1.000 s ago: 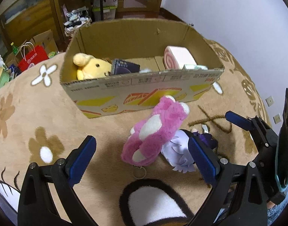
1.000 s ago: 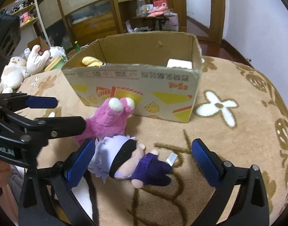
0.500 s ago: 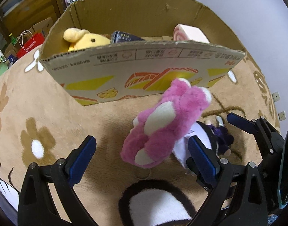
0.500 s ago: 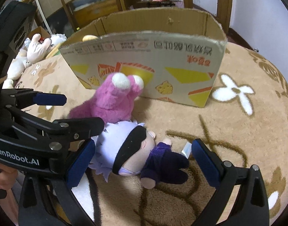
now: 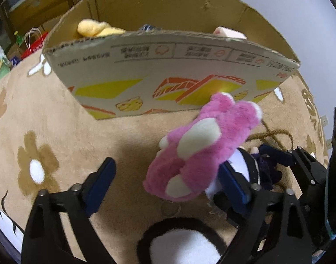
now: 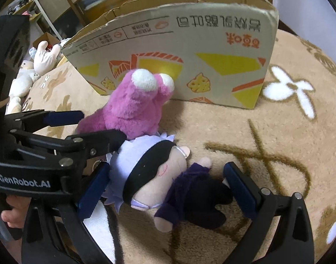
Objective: Organize soft objects
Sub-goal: 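Grasp the pink plush with the left tool while the right tool grasps the white-haired doll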
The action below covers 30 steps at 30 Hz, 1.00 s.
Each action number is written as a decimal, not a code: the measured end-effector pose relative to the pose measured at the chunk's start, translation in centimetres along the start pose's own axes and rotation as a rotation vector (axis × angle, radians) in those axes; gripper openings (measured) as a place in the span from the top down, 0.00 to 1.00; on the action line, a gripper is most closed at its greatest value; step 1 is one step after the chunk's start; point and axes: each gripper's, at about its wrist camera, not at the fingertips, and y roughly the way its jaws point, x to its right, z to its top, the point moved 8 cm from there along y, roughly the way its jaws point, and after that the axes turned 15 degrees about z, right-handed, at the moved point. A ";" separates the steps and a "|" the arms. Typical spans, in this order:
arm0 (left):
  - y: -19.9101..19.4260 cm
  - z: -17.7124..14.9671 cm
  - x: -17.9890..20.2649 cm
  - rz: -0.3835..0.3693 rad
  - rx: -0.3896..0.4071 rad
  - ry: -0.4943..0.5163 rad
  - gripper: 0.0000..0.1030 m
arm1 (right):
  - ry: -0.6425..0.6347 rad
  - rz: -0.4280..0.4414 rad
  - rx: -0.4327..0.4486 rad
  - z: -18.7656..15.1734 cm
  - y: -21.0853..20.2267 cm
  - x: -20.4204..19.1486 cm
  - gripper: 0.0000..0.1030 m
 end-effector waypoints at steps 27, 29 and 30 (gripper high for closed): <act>-2.5 -2.3 -2.4 0.042 -0.001 -0.067 0.59 | -0.005 -0.085 0.096 0.1 -3.4 0.5 0.09; -2.9 -2.4 -2.8 0.044 0.008 -0.080 0.59 | 0.000 -0.086 0.135 0.6 -4.3 0.7 0.09; -3.2 -2.4 -2.9 0.044 0.012 -0.085 0.59 | 0.001 -0.084 0.168 1.0 -5.2 0.7 0.09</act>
